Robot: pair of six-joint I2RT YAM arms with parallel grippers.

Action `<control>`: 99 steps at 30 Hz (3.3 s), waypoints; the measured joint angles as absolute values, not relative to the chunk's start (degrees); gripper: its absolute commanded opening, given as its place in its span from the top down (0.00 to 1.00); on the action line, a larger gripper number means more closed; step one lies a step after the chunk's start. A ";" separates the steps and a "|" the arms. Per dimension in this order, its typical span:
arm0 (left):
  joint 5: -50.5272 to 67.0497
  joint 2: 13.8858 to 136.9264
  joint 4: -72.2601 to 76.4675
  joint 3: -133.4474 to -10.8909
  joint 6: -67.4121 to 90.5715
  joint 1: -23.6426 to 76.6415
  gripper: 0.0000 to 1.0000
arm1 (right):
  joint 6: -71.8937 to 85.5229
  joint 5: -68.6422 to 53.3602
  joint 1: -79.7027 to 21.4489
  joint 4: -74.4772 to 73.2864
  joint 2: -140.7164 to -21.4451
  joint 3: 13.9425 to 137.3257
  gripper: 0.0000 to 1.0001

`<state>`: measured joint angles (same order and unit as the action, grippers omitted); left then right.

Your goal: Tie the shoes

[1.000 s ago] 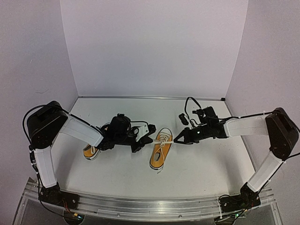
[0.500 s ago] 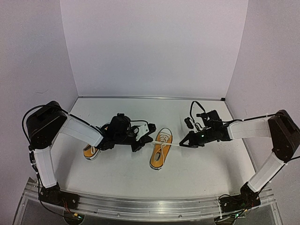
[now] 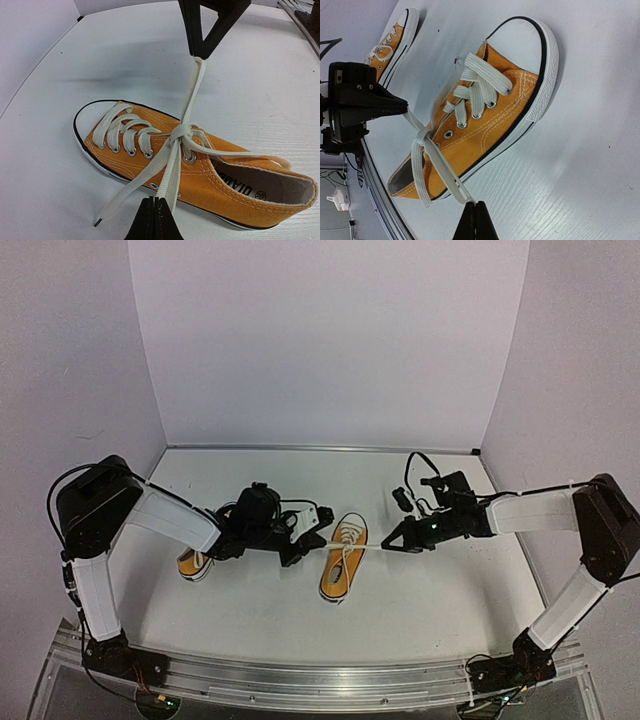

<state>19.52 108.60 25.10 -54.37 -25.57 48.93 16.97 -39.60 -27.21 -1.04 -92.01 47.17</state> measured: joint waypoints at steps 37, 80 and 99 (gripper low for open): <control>23.24 111.26 18.26 -66.41 -28.00 57.77 0.78 | 15.72 -46.18 -38.41 -3.08 -113.99 76.50 0.67; 29.32 113.03 18.35 -67.90 -7.55 43.92 0.43 | 31.81 -23.46 -50.46 1.54 -91.64 52.05 0.25; 30.80 118.35 17.72 -72.71 -6.02 44.53 0.41 | 33.70 -12.87 -52.18 -1.83 -97.39 56.18 0.48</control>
